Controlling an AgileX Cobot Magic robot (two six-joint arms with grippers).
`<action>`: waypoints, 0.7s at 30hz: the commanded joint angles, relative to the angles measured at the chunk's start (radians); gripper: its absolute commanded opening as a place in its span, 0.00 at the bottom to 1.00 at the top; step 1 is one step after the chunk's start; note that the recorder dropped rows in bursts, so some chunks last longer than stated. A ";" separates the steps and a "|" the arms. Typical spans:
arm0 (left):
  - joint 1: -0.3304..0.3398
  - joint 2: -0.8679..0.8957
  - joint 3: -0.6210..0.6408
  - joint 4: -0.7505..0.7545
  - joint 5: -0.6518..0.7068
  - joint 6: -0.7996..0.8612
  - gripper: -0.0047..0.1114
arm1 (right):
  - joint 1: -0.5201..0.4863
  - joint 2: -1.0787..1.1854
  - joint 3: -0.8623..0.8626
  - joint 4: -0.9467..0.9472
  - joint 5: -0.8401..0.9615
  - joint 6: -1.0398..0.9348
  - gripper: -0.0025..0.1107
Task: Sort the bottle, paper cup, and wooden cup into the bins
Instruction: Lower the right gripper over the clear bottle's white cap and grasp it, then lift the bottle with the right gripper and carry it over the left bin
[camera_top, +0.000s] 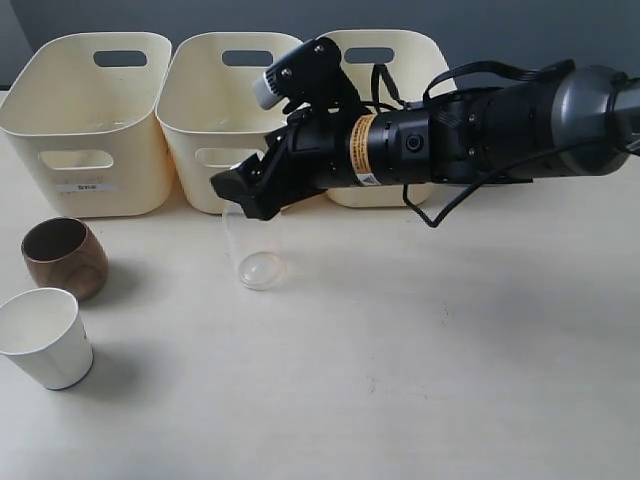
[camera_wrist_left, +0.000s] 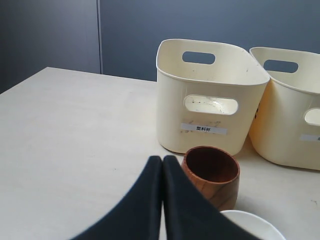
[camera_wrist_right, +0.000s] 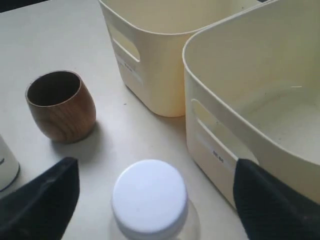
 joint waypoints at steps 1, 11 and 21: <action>-0.003 -0.005 -0.004 0.000 -0.006 -0.001 0.04 | 0.002 0.001 -0.008 0.004 -0.007 -0.006 0.72; -0.003 -0.005 -0.004 0.000 -0.006 -0.001 0.04 | 0.002 0.008 -0.008 -0.003 -0.005 -0.006 0.72; -0.003 -0.005 -0.004 0.000 -0.006 -0.001 0.04 | 0.002 0.065 -0.051 0.001 -0.005 -0.006 0.72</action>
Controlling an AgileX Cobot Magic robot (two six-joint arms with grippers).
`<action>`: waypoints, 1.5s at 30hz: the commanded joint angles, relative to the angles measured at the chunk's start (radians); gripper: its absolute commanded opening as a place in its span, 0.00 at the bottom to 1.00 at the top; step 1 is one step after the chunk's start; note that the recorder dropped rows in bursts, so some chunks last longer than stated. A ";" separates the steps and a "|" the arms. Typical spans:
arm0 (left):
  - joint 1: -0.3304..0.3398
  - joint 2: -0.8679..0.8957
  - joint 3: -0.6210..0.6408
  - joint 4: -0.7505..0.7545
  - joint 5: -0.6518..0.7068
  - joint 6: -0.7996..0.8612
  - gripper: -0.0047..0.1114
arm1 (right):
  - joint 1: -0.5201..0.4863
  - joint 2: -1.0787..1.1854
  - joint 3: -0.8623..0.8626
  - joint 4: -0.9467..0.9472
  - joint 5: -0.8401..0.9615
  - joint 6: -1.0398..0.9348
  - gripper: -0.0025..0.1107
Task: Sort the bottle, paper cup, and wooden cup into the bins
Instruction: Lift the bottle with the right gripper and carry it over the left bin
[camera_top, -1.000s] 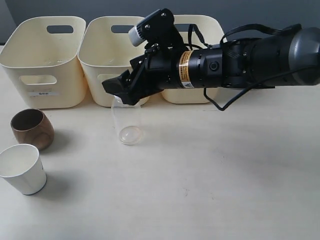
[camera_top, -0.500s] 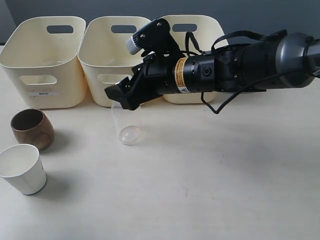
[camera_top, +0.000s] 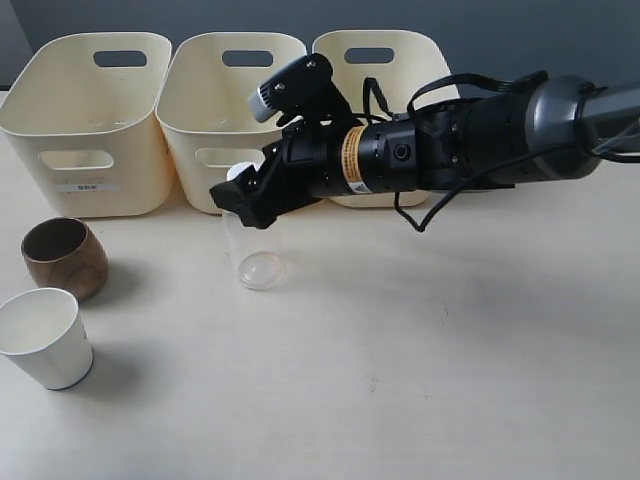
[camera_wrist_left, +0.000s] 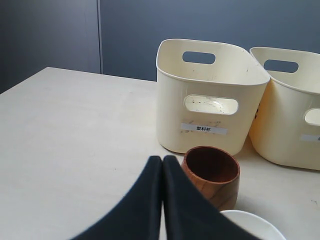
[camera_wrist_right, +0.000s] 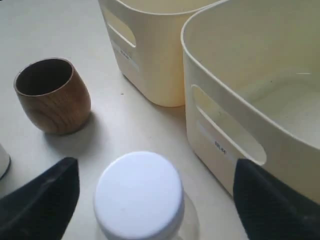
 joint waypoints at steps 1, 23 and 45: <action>-0.003 -0.005 -0.004 0.000 -0.006 -0.001 0.04 | 0.002 0.008 -0.026 -0.001 0.001 -0.004 0.72; -0.003 -0.005 -0.004 0.000 -0.006 -0.001 0.04 | 0.003 0.009 -0.029 0.024 -0.121 -0.004 0.02; -0.003 -0.005 -0.004 0.000 -0.006 -0.001 0.04 | 0.171 -0.015 -0.552 0.014 0.248 -0.043 0.02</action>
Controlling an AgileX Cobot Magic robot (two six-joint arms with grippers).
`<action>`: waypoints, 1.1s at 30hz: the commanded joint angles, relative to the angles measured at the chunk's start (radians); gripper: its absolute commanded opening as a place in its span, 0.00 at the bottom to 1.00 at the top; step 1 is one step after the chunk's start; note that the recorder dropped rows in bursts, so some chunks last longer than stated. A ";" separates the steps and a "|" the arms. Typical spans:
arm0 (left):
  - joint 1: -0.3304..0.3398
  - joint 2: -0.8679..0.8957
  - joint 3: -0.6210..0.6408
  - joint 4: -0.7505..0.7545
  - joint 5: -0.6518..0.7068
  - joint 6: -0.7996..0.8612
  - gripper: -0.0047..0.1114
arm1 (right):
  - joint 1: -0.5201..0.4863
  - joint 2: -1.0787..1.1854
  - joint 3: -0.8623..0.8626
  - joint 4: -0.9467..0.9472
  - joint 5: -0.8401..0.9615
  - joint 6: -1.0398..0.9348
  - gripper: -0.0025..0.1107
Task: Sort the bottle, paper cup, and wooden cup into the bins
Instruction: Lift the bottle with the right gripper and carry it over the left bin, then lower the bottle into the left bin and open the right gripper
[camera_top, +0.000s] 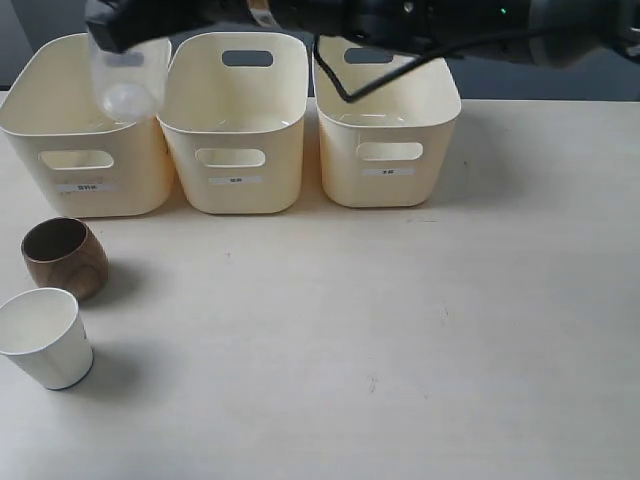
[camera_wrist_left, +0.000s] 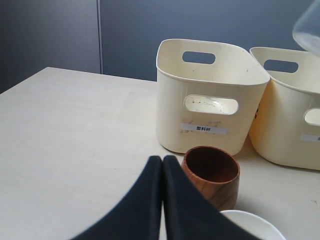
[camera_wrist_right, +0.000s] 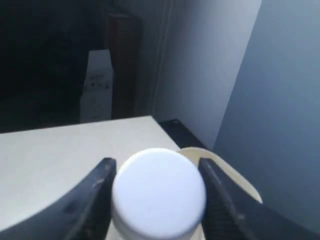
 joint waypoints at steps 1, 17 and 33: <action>-0.003 -0.005 -0.004 0.000 -0.006 -0.001 0.04 | 0.016 0.083 -0.173 -0.016 0.092 0.019 0.02; -0.003 -0.005 -0.004 0.000 -0.006 -0.001 0.04 | 0.016 0.520 -0.563 -0.019 0.127 0.070 0.02; -0.003 -0.005 -0.004 0.000 -0.006 -0.001 0.04 | 0.018 0.608 -0.568 -0.057 0.151 0.072 0.28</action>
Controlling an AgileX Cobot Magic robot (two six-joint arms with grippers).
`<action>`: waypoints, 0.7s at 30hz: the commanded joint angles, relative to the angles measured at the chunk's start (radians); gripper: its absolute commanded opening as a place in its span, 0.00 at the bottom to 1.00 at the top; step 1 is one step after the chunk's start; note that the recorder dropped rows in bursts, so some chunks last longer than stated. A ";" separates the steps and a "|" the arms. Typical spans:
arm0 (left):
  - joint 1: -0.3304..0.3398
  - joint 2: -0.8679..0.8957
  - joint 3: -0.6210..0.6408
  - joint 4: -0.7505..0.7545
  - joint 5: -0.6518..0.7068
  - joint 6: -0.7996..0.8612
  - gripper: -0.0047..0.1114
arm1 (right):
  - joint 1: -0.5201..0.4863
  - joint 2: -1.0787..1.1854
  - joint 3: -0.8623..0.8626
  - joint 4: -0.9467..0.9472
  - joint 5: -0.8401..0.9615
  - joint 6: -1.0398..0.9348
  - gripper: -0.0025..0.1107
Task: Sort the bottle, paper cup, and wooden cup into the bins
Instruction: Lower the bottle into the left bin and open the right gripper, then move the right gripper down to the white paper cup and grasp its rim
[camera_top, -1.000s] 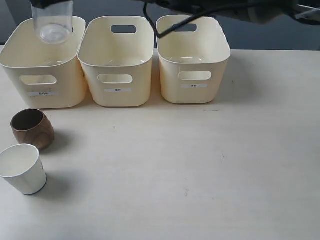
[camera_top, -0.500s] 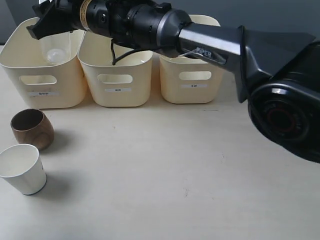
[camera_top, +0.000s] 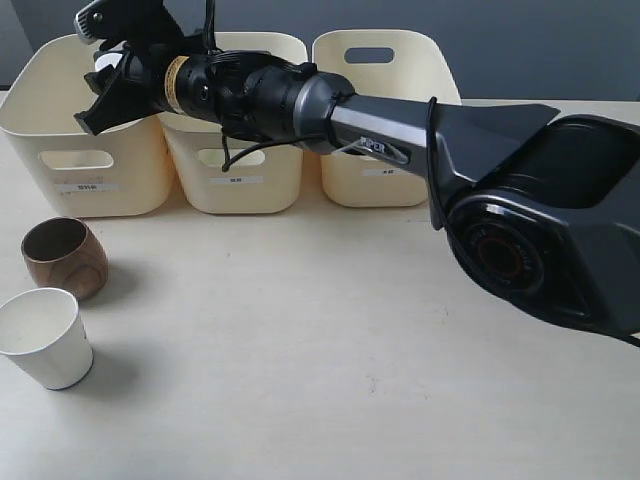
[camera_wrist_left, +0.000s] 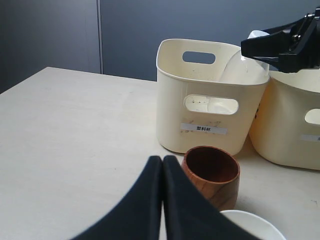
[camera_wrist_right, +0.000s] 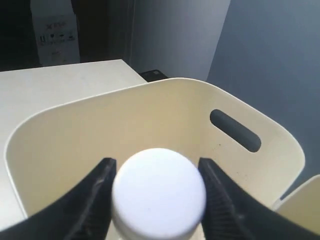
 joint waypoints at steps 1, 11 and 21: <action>-0.003 -0.005 -0.004 0.000 -0.006 -0.001 0.04 | -0.001 -0.003 -0.007 -0.005 0.008 0.000 0.29; -0.003 -0.005 -0.004 0.000 -0.006 -0.001 0.04 | -0.001 -0.003 -0.007 -0.003 -0.032 0.001 0.46; -0.003 -0.005 -0.004 0.000 -0.006 -0.001 0.04 | 0.047 -0.129 -0.005 -0.168 -0.018 0.097 0.46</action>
